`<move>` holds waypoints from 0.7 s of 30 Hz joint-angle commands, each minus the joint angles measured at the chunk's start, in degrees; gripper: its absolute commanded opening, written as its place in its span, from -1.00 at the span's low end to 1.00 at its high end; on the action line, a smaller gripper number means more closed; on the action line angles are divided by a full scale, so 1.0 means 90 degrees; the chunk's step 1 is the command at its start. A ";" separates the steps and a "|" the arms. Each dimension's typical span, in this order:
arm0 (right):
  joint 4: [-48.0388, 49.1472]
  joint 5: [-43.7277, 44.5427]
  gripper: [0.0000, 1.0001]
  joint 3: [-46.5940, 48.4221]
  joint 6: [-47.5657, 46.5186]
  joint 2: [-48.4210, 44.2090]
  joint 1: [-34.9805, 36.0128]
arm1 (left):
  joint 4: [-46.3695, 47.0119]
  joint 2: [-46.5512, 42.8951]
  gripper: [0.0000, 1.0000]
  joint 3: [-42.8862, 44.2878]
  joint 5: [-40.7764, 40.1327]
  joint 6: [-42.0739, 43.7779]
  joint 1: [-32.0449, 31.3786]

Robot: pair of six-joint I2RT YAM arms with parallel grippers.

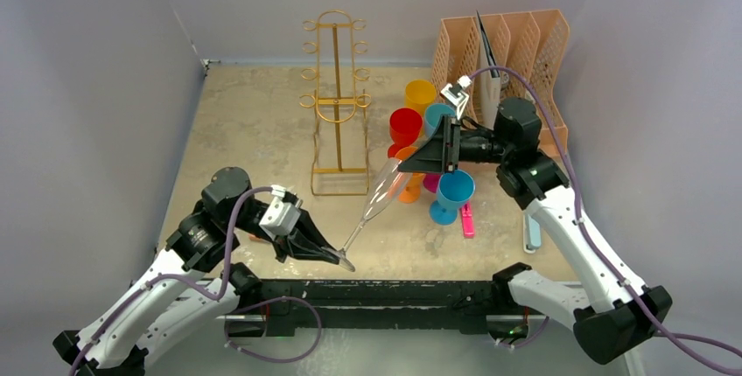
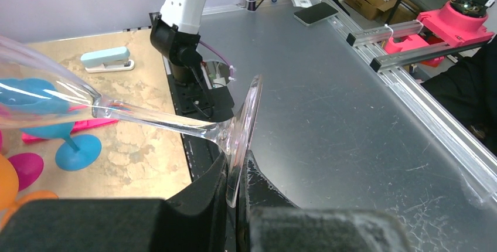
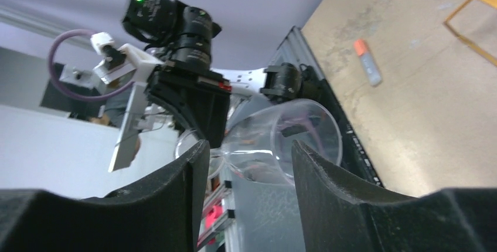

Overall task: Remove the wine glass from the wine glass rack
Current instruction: Place the wine glass at the center of the board.

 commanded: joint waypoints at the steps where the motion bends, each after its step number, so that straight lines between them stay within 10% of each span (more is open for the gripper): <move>1: 0.0999 -0.1076 0.10 0.0153 0.0658 0.0120 0.0004 | 0.0526 -0.0002 -1.00 0.0003 0.0307 0.0323 -0.0010; 21: 0.0954 -0.2869 -0.43 0.0614 0.1286 0.0617 0.0003 | -0.1863 0.0953 -1.00 0.1185 0.0408 0.2857 0.0008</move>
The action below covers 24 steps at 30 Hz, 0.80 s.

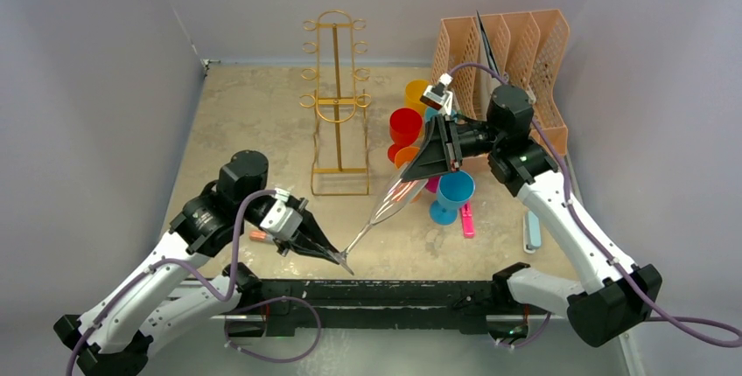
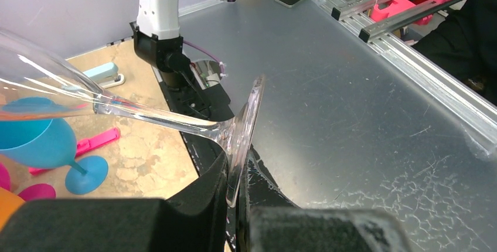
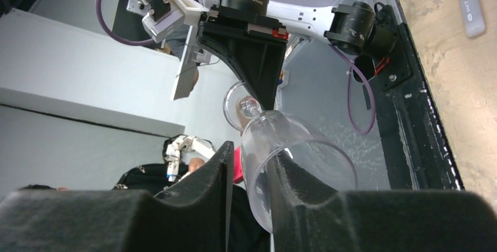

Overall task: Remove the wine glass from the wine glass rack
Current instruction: Place the wine glass at the center of the board.

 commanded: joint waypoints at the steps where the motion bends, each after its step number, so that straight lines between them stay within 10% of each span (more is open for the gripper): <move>1: 0.0059 -0.0690 -0.52 0.0364 0.0162 -0.0051 0.0037 | -0.0488 0.0122 -1.00 0.0372 -0.0344 0.0788 0.0016; 14: -0.0203 -0.0496 -1.00 0.0351 -0.0036 -0.0151 0.0037 | -0.0952 0.0350 -1.00 0.0628 -0.0772 0.1044 0.0031; 24: -0.1475 0.0018 -1.00 0.0539 -0.1233 -0.0398 0.0038 | -0.1008 0.0184 -0.30 0.0611 -0.1371 0.0676 0.0026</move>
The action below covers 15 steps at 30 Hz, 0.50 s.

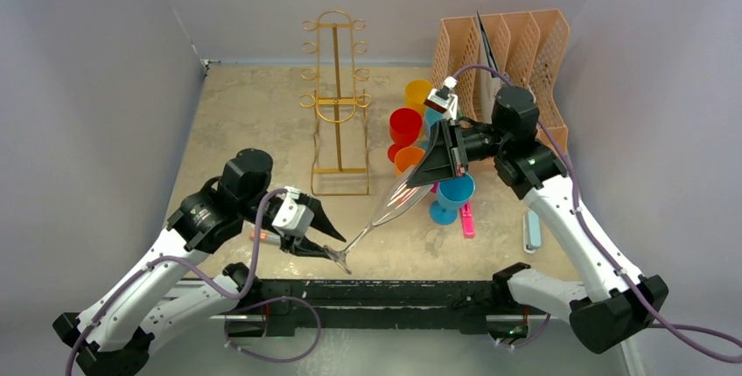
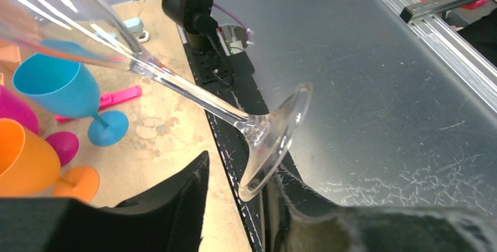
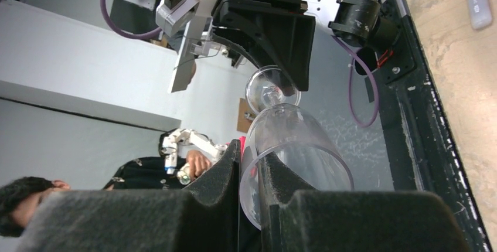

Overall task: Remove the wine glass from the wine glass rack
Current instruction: Place the wine glass at the center of the board.

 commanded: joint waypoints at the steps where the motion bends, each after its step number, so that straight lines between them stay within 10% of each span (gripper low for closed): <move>1: -0.1187 0.0262 -1.00 0.0441 -0.1185 -0.0258 0.0071 | 0.0167 -0.0050 -0.24 0.0197 -0.0461 -0.0188 0.0028; 8: -0.1980 0.0608 -1.00 0.0565 -0.1717 -0.0313 0.0074 | 0.0022 -0.0092 0.45 0.0145 -0.0599 -0.0310 0.0029; 15: -0.2989 0.1184 -1.00 0.0926 -0.2478 -0.0293 0.0070 | -0.0313 -0.0017 0.62 0.0139 -0.0664 -0.0341 0.0024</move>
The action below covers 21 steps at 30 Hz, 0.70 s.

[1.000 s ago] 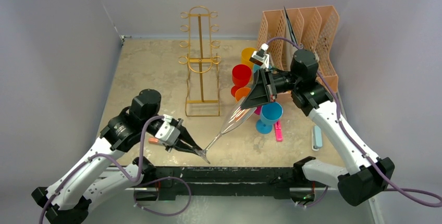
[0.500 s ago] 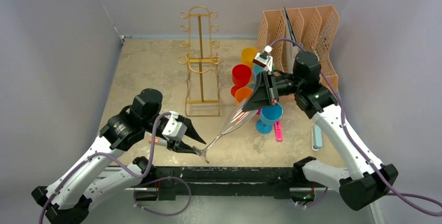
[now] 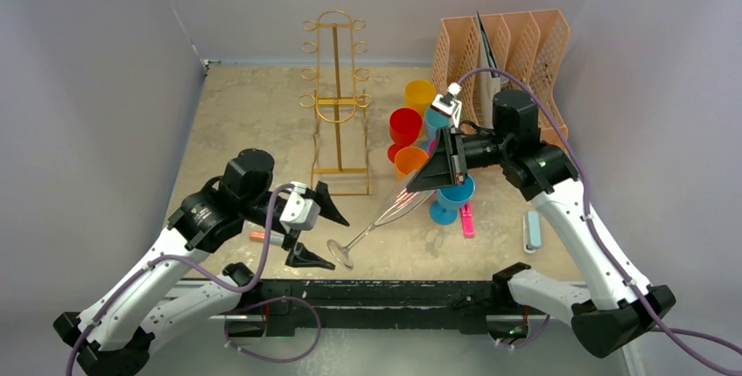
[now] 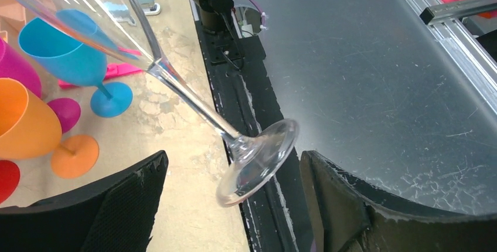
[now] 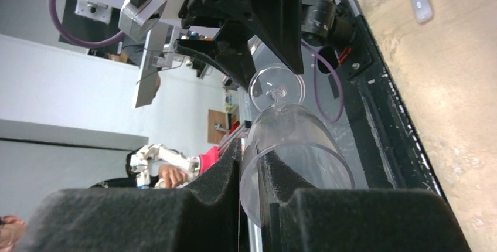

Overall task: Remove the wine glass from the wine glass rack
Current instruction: Place the wine glass at the center of the board.

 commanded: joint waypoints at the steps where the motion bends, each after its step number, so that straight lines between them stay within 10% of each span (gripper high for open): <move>1: -0.0871 0.0453 -1.00 0.0532 -0.0791 -0.0082 0.0031 | -0.0218 0.0027 0.64 0.0150 -0.0098 -0.0029 0.0028; 10: -0.3384 0.2840 -1.00 0.1338 -0.3033 -0.0198 0.0363 | 0.0730 -0.0297 0.71 -0.0131 -0.1870 -0.0918 0.0026; 21: -0.3959 0.7447 -1.00 0.1682 -0.3825 0.0311 0.3111 | 0.1597 -0.0415 0.76 -0.0453 -0.4882 -0.2184 0.0028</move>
